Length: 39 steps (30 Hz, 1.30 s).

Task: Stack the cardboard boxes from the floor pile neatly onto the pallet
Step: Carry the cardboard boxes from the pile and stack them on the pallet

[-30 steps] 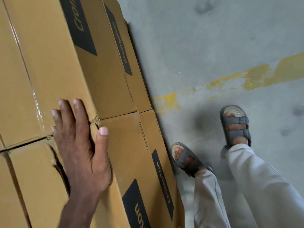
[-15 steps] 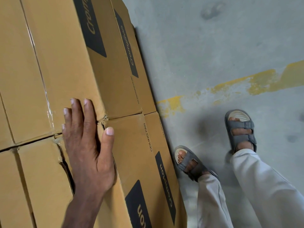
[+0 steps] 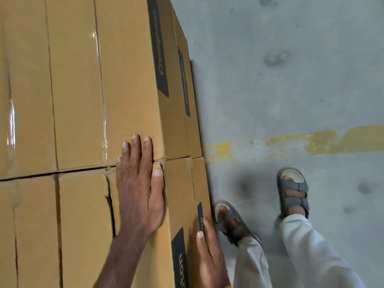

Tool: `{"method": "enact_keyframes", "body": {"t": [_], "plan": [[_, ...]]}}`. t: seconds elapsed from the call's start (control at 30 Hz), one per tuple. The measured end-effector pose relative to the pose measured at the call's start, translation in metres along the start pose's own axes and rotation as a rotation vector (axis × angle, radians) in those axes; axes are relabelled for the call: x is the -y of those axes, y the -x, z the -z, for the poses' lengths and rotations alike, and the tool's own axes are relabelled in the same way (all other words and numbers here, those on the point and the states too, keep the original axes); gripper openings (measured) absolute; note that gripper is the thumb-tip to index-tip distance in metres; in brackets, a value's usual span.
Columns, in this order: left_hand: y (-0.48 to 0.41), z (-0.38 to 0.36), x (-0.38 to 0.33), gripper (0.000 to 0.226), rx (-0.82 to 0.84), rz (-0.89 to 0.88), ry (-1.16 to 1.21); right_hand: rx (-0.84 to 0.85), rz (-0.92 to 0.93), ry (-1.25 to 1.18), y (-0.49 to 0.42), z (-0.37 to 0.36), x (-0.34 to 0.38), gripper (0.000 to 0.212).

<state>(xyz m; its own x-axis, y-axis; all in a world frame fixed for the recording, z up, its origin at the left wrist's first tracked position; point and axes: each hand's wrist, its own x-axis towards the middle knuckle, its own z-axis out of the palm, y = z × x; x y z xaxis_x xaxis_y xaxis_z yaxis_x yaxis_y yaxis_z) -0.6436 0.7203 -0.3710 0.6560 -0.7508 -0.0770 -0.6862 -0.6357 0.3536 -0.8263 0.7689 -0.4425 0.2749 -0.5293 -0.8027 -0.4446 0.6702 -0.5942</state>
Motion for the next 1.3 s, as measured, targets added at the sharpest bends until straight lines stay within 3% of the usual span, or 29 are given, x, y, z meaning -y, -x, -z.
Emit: {"method": "enact_keyframes", "body": {"t": [0.1,0.2,0.5,0.63,0.77,1.03,1.2,1.3], "plan": [[-0.005,0.008,0.003,0.062,0.035,0.023,0.029,0.122,0.222,-0.071,-0.02,-0.013,0.093,0.057],[-0.028,0.013,0.008,0.063,0.038,0.065,0.007,0.175,0.304,-0.072,-0.043,-0.04,0.18,0.068],[-0.033,0.004,0.006,0.063,0.019,0.085,-0.071,0.287,0.282,0.044,-0.06,-0.045,0.198,0.085],[-0.033,0.015,0.002,0.063,0.106,0.108,-0.084,0.442,0.219,0.186,-0.061,-0.021,0.22,0.069],[-0.046,0.038,-0.008,0.071,0.183,0.231,-0.03,0.502,0.22,0.345,-0.054,0.017,0.262,0.075],[-0.09,0.05,-0.059,0.079,0.103,0.521,0.073,0.302,0.287,0.409,-0.123,0.038,0.416,0.058],[-0.087,0.027,-0.04,0.078,0.126,0.555,0.103,0.211,0.347,0.519,-0.187,0.008,0.53,0.05],[-0.116,0.032,-0.043,0.083,0.083,0.703,0.182,0.131,0.467,0.539,-0.234,-0.026,0.601,0.048]]}}
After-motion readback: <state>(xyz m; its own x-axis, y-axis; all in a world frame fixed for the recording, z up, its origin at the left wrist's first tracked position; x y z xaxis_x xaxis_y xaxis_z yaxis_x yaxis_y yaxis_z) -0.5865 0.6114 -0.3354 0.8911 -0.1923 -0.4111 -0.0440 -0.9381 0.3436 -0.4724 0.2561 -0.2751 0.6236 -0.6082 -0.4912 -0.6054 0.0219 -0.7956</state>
